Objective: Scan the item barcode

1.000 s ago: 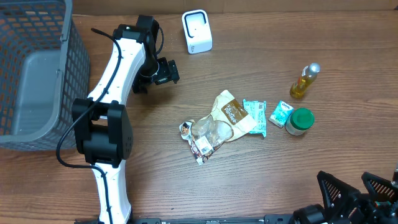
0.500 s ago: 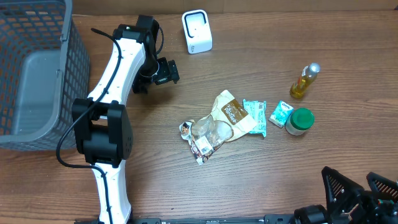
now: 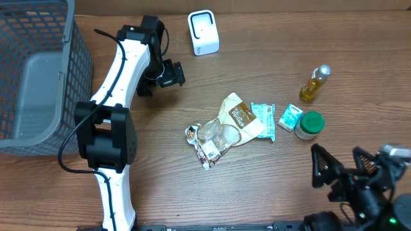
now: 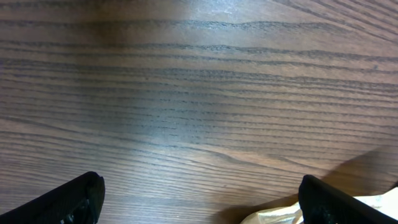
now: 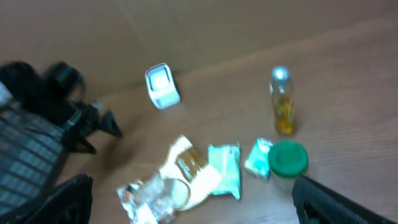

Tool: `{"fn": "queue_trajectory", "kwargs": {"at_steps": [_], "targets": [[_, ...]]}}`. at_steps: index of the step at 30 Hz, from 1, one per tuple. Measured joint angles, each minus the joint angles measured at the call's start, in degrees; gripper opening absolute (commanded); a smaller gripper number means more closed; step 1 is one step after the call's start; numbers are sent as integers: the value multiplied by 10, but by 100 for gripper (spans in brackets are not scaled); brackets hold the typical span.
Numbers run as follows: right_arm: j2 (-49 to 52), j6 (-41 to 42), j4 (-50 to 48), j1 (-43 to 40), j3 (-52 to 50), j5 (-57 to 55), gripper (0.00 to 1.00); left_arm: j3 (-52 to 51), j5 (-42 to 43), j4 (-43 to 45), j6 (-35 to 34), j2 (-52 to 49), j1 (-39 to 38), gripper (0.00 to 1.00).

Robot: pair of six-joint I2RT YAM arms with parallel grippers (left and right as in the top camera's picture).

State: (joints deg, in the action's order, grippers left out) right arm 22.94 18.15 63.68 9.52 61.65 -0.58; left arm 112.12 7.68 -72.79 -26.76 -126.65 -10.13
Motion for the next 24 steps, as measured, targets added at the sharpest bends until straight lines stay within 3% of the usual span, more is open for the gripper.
{"fn": "queue_trajectory", "kwargs": {"at_steps": [6, 12, 24], "targets": [[-92, -2, -168, -12, -196, 9, 100, 0, 0, 0, 0, 0, 0, 100], [-155, -2, -320, -12, -325, 27, 100, 0, 0, 0, 0, 0, 0, 99], [-219, -2, -611, -13, -452, 38, 100, 0, 0, 0, 0, 0, 0, 100]]}}
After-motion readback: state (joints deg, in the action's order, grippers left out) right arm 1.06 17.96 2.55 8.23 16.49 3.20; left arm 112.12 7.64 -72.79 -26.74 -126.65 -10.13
